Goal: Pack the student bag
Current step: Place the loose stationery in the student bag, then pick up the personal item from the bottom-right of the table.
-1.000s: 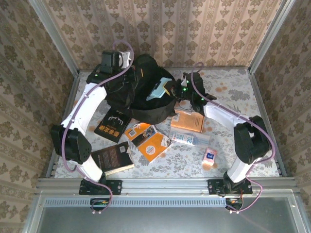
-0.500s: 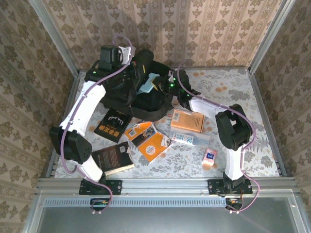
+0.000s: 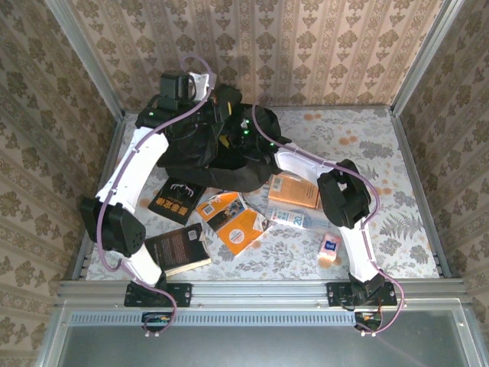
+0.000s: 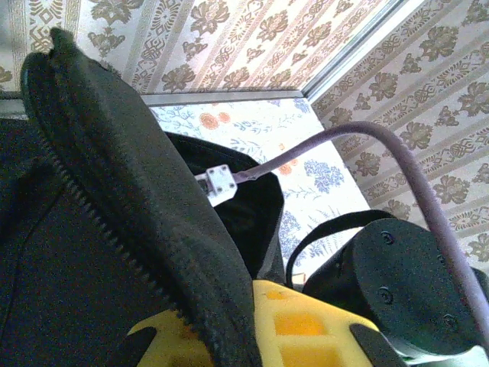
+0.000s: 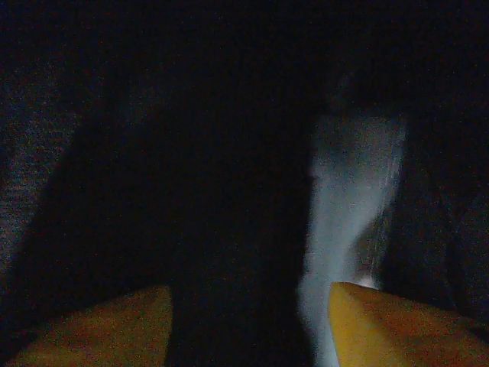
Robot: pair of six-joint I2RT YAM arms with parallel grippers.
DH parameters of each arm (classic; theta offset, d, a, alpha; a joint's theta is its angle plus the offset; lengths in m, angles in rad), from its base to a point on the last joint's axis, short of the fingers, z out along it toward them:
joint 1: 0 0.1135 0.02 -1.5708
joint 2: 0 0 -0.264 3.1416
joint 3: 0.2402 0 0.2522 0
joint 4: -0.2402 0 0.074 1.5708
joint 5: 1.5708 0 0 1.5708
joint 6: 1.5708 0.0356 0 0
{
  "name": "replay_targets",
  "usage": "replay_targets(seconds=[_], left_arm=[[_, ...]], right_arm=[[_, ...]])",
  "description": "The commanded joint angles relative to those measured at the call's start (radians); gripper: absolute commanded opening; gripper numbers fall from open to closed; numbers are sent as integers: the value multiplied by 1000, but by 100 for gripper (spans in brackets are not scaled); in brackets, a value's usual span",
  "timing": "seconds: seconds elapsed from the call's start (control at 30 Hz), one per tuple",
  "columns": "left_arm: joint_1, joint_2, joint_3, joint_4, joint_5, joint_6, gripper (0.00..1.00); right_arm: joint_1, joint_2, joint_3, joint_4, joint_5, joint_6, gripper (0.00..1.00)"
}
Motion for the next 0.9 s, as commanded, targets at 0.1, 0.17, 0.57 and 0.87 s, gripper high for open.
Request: replay_targets(seconds=[0.1,0.17,0.57,0.87], left_arm=[[61,-93,-124,123,-28,-8,0],[76,-98,-147,124,-36,-13,0],[94,-146,-323,233,-10,-166,0],[65,-260,-501,329,-46,-235,0]], right_arm=[[7,-157,8,-187,2,-291,72],[7,-206,10,-277,4,-390,73],[9,-552,-120,-870,284,-756,64],[-14,-822,-480,-1171,546,-594,77]])
